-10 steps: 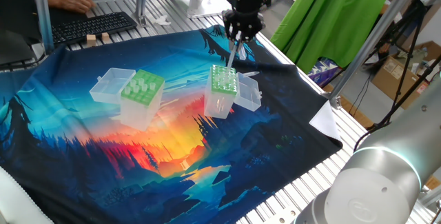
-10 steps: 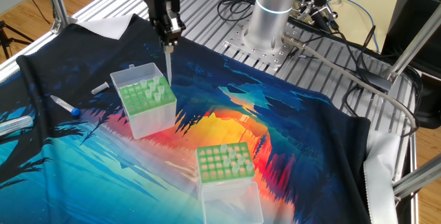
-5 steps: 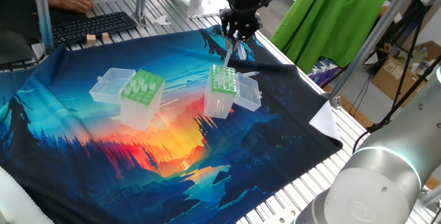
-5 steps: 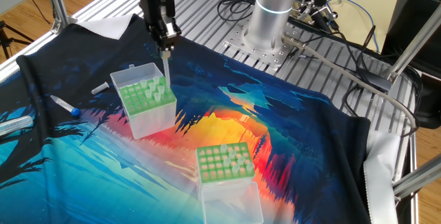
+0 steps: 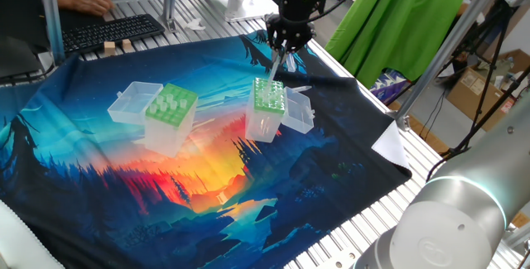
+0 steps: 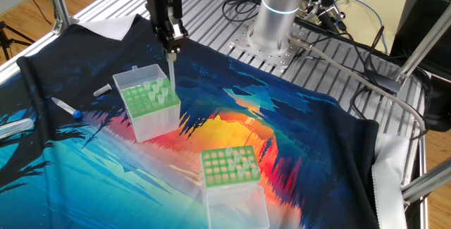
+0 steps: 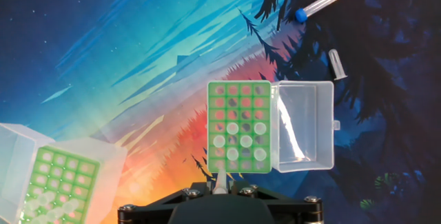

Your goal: Transfer all large pipette tips from one holder to another

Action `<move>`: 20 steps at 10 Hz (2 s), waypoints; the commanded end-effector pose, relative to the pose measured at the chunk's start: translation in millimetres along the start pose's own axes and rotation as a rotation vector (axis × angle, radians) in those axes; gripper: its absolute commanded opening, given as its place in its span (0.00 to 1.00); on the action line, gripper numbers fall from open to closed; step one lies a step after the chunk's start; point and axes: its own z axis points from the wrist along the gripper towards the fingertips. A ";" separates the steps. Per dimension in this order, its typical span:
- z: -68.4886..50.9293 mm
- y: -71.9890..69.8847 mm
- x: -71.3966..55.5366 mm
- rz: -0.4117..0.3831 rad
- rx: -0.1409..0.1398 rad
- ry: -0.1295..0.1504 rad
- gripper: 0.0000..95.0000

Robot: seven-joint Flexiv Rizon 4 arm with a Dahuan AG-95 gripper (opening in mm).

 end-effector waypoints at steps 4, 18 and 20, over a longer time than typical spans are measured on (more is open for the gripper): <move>9.5 0.0 0.0 0.001 -0.018 -0.019 0.00; 37.9 0.5 3.0 0.048 -0.023 -0.034 0.40; 35.7 3.6 6.8 0.050 -0.029 -0.032 0.20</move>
